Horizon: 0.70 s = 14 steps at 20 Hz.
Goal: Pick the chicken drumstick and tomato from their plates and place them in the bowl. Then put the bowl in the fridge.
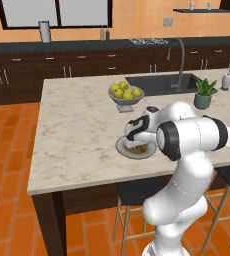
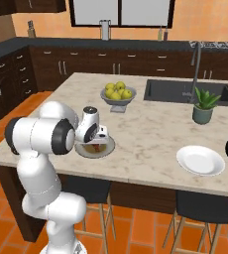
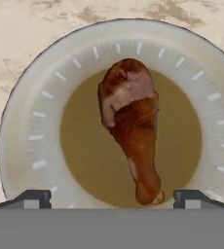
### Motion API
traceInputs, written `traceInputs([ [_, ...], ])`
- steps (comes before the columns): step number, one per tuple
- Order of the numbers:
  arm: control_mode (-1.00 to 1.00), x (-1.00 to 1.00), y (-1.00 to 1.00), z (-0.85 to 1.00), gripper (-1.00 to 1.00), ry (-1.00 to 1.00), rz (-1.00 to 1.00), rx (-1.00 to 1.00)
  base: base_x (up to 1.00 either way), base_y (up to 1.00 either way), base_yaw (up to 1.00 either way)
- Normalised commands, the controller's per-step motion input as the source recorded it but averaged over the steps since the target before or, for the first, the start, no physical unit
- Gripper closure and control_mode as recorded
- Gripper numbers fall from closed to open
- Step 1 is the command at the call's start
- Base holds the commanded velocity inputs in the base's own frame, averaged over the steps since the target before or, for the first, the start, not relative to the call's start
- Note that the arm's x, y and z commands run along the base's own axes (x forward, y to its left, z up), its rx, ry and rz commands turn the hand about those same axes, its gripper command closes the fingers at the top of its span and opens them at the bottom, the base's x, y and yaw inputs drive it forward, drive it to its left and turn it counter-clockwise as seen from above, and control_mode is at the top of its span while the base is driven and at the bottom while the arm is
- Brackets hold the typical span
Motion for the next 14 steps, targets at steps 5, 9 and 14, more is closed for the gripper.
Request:
traceInputs([
  [5,-1.0,0.47,-0.01,-0.2,-1.0,-0.05,0.07,-0.04,0.0,0.0,0.0],
  [9,-1.0,0.54,0.0,-0.2,-1.0,-0.01,0.04,-0.02,0.0,0.0,0.0],
  [14,-1.0,0.48,0.0,-0.15,1.0,0.0,0.02,0.0,0.0,0.0,0.0],
])
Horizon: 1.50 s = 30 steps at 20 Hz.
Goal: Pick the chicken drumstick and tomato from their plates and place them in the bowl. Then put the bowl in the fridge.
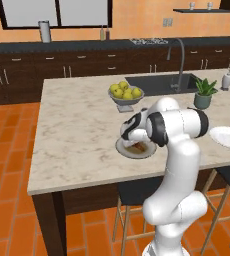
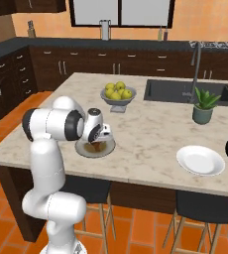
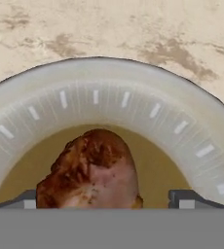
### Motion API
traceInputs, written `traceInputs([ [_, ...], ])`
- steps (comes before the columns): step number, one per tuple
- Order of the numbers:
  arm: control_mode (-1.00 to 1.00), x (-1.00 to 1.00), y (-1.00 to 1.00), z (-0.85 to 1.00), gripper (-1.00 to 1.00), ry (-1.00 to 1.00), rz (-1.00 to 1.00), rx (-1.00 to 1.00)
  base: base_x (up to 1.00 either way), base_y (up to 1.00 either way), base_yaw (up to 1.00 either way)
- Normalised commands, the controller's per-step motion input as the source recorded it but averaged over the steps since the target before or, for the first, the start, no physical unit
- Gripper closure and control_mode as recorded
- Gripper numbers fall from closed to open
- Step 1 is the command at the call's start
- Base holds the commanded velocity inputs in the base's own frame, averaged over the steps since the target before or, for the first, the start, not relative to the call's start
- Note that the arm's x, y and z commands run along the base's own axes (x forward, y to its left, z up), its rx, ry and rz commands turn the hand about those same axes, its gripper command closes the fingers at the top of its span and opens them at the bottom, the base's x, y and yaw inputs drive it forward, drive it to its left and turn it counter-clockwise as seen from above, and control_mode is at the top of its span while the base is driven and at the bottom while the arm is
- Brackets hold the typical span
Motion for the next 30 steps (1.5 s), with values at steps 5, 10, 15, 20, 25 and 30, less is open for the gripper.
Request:
traceInputs([
  [5,-1.0,-0.02,0.0,0.11,1.0,0.0,0.0,0.0,0.0,0.0,0.0],
  [10,-1.0,-0.39,0.09,0.83,1.0,0.0,0.0,0.0,0.0,0.0,0.0],
  [15,-1.0,-0.7,0.13,1.0,1.0,-0.03,-0.05,0.0,0.0,0.0,0.0],
  [20,-1.0,-0.97,0.02,1.0,1.0,0.01,-0.1,0.0,0.0,0.0,0.0],
  [25,-1.0,-1.0,-0.19,0.85,1.0,-0.08,-0.17,0.0,0.0,0.0,0.0],
  [30,1.0,-0.16,-0.19,0.04,1.0,-0.02,-0.04,0.0,-0.36,-0.8,-0.15],
])
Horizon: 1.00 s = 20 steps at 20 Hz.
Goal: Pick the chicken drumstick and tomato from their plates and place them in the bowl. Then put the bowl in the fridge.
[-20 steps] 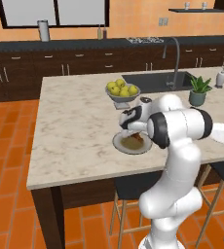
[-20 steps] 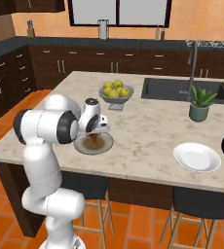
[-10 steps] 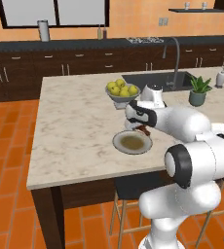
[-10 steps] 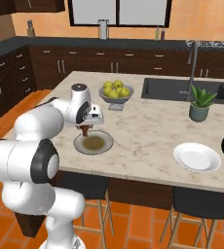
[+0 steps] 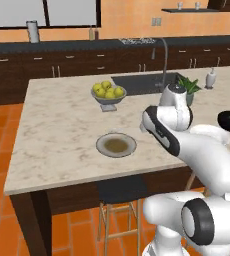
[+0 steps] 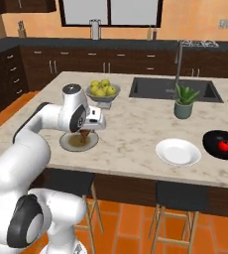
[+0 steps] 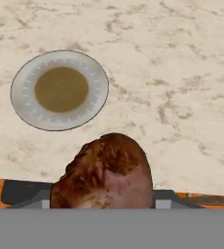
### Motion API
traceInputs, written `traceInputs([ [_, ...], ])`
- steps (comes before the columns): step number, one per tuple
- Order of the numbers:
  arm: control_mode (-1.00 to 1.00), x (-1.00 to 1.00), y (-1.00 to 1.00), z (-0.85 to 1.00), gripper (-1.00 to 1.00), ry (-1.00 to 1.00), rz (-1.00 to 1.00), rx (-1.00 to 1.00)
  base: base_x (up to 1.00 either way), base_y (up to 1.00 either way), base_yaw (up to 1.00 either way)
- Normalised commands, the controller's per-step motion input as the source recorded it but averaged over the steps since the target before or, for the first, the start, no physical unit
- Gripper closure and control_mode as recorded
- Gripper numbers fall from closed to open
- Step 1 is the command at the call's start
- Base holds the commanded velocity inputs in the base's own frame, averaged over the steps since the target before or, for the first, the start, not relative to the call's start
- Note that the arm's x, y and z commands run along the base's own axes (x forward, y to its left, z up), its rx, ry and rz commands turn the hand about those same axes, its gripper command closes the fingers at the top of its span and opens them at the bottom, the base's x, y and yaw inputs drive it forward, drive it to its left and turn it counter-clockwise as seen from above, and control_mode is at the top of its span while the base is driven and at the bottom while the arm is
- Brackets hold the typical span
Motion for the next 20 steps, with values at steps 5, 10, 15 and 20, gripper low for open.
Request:
traceInputs([
  [5,1.0,0.0,0.0,0.0,1.0,0.0,0.0,0.0,-0.03,-1.0,-0.19],
  [10,1.0,0.0,0.0,0.0,1.0,0.0,0.0,0.0,0.33,-1.0,-0.17],
  [15,1.0,0.0,0.0,0.0,1.0,0.0,0.0,0.0,0.81,-1.0,-0.07],
  [20,1.0,0.0,0.0,0.0,1.0,0.0,0.0,0.0,0.72,-0.87,0.15],
])
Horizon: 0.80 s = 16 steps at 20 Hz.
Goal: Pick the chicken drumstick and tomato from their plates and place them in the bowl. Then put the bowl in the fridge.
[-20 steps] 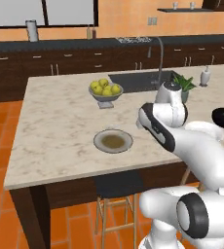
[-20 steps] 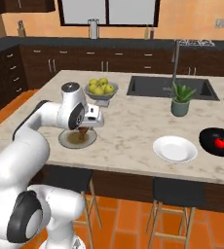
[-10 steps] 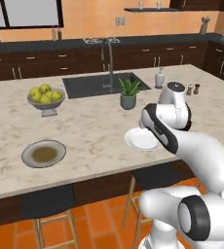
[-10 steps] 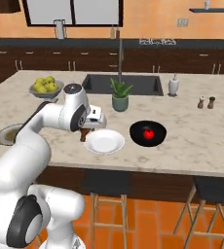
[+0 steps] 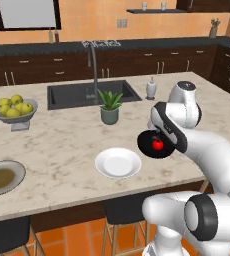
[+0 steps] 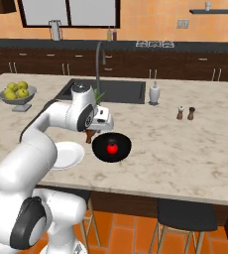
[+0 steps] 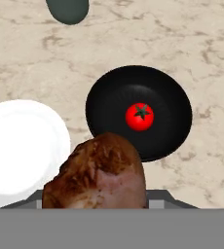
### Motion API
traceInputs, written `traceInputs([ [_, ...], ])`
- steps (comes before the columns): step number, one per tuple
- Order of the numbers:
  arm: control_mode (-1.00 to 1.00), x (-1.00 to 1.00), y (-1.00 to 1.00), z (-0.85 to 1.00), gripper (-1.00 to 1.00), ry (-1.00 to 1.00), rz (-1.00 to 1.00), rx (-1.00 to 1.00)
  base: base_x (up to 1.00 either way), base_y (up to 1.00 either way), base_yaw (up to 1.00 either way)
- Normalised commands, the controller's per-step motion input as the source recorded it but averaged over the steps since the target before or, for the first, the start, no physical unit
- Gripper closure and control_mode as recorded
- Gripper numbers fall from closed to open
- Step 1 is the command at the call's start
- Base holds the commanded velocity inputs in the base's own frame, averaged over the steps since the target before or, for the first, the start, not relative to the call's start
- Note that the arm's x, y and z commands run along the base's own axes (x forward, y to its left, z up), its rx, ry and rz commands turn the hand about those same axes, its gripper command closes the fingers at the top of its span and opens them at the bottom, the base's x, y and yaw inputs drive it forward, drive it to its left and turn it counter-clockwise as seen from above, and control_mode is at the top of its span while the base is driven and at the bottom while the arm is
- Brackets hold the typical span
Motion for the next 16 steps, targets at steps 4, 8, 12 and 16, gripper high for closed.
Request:
traceInputs([
  [4,-1.0,0.69,-0.38,-0.3,1.0,0.03,0.1,0.0,0.16,-0.11,0.06],
  [8,-1.0,0.96,-0.38,-0.74,1.0,0.28,0.1,-0.03,0.0,0.0,0.0],
  [12,-1.0,0.98,-0.08,-0.59,1.0,0.22,0.05,0.0,0.0,0.0,0.0],
  [16,-1.0,0.78,0.0,-0.43,1.0,0.02,0.0,-0.01,0.0,0.0,0.0],
])
